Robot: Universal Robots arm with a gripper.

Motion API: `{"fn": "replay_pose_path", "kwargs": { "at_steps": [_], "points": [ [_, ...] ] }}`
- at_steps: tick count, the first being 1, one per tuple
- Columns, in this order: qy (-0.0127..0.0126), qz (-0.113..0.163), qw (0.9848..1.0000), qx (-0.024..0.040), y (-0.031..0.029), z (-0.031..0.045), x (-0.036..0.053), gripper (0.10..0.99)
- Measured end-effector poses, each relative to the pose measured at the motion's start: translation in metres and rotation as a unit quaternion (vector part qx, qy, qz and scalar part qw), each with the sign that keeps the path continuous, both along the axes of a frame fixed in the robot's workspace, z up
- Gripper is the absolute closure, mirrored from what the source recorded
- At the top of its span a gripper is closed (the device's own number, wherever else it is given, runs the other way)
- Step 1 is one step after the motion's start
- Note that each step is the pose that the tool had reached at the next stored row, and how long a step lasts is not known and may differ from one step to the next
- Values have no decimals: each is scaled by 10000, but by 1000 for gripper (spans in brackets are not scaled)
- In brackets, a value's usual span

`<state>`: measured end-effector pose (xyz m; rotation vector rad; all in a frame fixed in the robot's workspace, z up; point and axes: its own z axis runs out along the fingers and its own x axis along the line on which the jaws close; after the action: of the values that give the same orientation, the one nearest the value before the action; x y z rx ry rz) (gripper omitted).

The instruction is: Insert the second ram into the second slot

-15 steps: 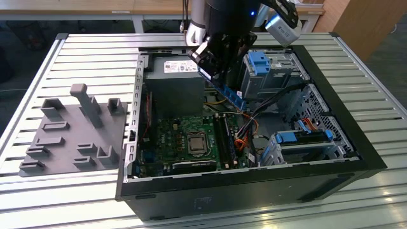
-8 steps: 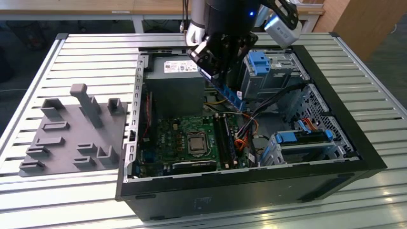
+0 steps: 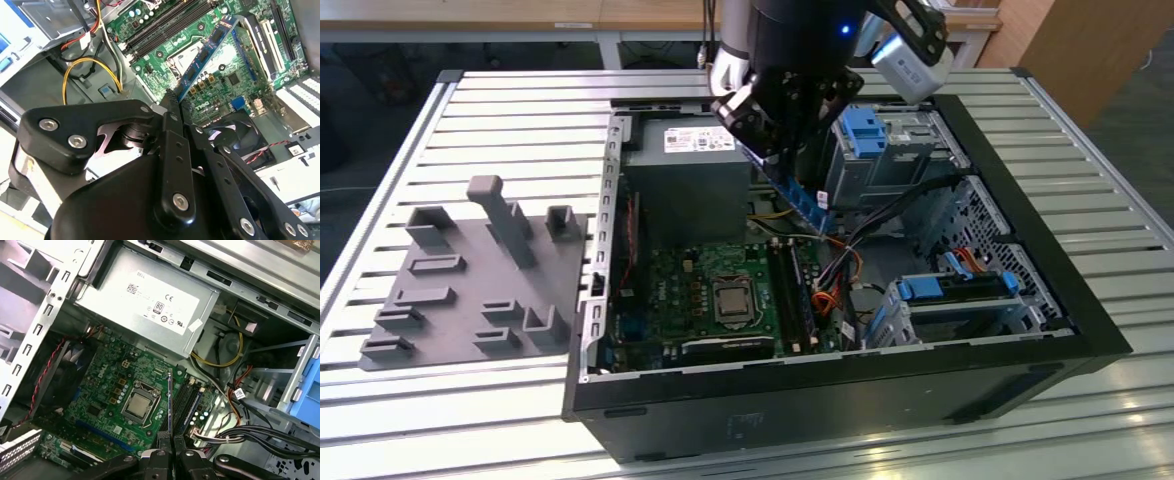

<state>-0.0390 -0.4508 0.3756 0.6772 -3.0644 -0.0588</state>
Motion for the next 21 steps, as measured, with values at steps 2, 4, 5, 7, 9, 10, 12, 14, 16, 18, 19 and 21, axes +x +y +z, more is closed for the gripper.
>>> {"fn": "replay_pose_path", "kwargs": {
  "at_steps": [2, 4, 5, 7, 9, 10, 12, 14, 16, 18, 19, 21],
  "points": [
    [0, -80, 10000, -1, 0, 0, 0, 949],
    [0, -183, 9998, -2, 0, -1, 0, 949],
    [0, -233, 9997, -3, 0, -1, 0, 949],
    [0, -352, 9994, -4, 0, -1, 0, 949],
    [0, -502, 9987, -5, 0, -3, 0, 949],
    [0, -580, 9983, -6, 0, -3, 0, 949],
    [0, -743, 9972, -6, 0, -4, 0, 949],
    [0, -917, 9958, -7, 0, -6, 0, 949],
    [0, -1089, 9940, -6, 0, -8, 0, 949],
    [0, -1267, 9919, -7, 0, -10, 0, 949],
    [1, -1357, 9908, -7, 0, -11, 0, 949],
    [1, -1534, 9882, -7, 0, -13, 0, 949]
  ]
}}
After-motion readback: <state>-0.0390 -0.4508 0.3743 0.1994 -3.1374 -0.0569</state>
